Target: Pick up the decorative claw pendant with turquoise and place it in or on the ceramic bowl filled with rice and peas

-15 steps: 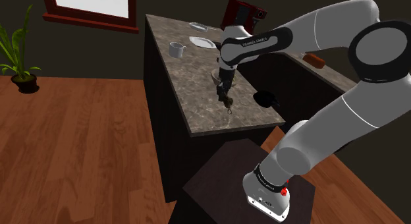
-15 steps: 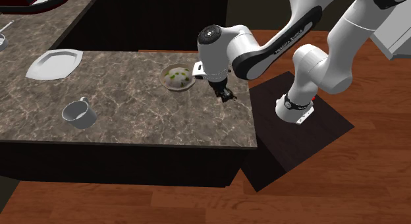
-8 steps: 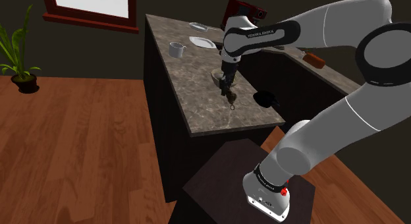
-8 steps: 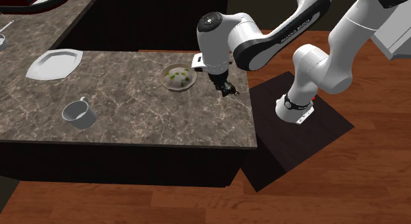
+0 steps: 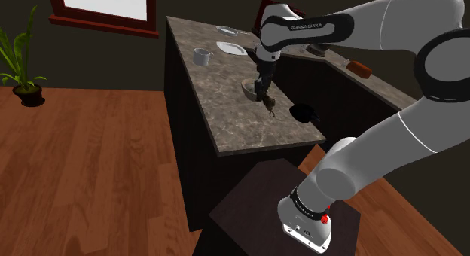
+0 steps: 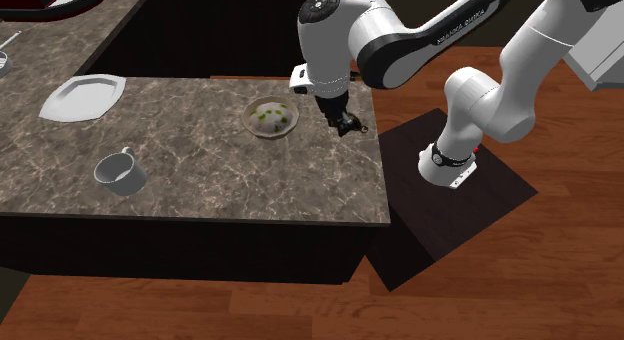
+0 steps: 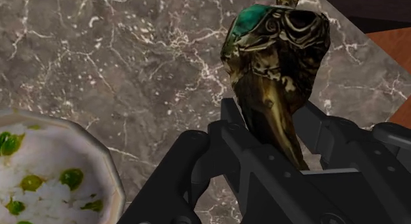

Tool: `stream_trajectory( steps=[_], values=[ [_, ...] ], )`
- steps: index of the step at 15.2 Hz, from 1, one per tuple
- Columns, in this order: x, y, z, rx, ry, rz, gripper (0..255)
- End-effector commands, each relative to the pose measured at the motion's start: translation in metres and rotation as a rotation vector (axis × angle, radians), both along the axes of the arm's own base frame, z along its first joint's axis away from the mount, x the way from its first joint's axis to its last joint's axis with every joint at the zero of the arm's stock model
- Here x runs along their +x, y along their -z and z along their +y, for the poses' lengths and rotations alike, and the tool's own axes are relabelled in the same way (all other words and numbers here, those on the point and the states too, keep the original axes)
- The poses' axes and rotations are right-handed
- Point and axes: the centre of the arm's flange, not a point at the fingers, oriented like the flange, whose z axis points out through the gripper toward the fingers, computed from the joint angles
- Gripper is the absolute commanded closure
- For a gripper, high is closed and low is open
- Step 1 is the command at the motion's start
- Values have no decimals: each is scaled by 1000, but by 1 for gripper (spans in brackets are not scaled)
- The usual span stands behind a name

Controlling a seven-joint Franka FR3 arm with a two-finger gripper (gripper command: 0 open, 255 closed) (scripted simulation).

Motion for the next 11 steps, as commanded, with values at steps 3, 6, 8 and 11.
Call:
stream_trajectory(
  steps=[3, 6, 8, 11],
  values=[
    [0, -21, 0, 0, 0, 0, 255],
    [0, -37, 0, 0, 0, 0, 255],
    [8, -38, -11, 0, 0, 0, 255],
    [29, -38, -45, 0, 0, 0, 255]
  ],
)
